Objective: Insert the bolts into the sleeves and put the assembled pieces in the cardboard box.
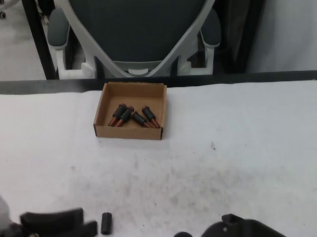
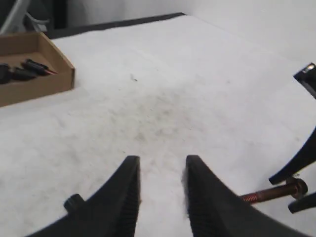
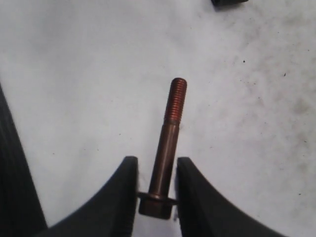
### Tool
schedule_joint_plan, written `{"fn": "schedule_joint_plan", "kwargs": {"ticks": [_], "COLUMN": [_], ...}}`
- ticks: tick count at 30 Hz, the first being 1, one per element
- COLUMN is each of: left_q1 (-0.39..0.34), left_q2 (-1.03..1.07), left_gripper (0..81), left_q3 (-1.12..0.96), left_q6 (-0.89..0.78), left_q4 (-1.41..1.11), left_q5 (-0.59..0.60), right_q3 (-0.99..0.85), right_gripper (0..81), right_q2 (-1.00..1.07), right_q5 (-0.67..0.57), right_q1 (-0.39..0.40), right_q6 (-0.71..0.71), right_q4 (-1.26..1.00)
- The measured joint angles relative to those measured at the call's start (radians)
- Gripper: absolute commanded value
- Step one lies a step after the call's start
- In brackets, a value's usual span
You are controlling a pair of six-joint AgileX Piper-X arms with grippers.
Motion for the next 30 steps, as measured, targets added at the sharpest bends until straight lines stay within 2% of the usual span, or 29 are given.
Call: {"fn": "schedule_joint_plan", "kwargs": {"ticks": [3, 4, 11, 20, 28, 30], "left_q1": [-0.066, -0.066, -0.224, -0.464, -0.534, -0.538], "left_q2": [0.038, 0.04, 0.093, 0.13, 0.149, 0.16], "left_gripper": [30.5, 30.5, 30.5, 30.5, 30.5, 33.8], "left_q3": [-0.008, -0.009, -0.06, -0.072, -0.071, -0.071], "left_q6": [0.006, 0.006, 0.086, 0.418, 0.503, 0.515], "left_q4": [0.004, 0.004, 0.084, 0.131, 0.138, 0.138], "left_q5": [0.007, 0.008, 0.002, -0.146, -0.238, -0.256], "right_q3": [0.002, 0.002, 0.002, 0.002, 0.002, 0.002], "right_gripper": [0.3, 0.3, 0.3, 0.3, 0.3, 0.3], "right_q2": [-0.011, -0.011, -0.011, -0.011, -0.011, -0.011], "right_q5": [0.0, 0.0, 0.018, -0.02, -0.075, -0.088], "right_q1": [0.002, 0.002, 0.002, 0.004, 0.027, 0.036], "right_q6": [-0.006, -0.01, -0.054, -0.08, -0.09, -0.09], "right_q4": [0.002, 0.002, 0.01, 0.055, 0.053, 0.053]}}
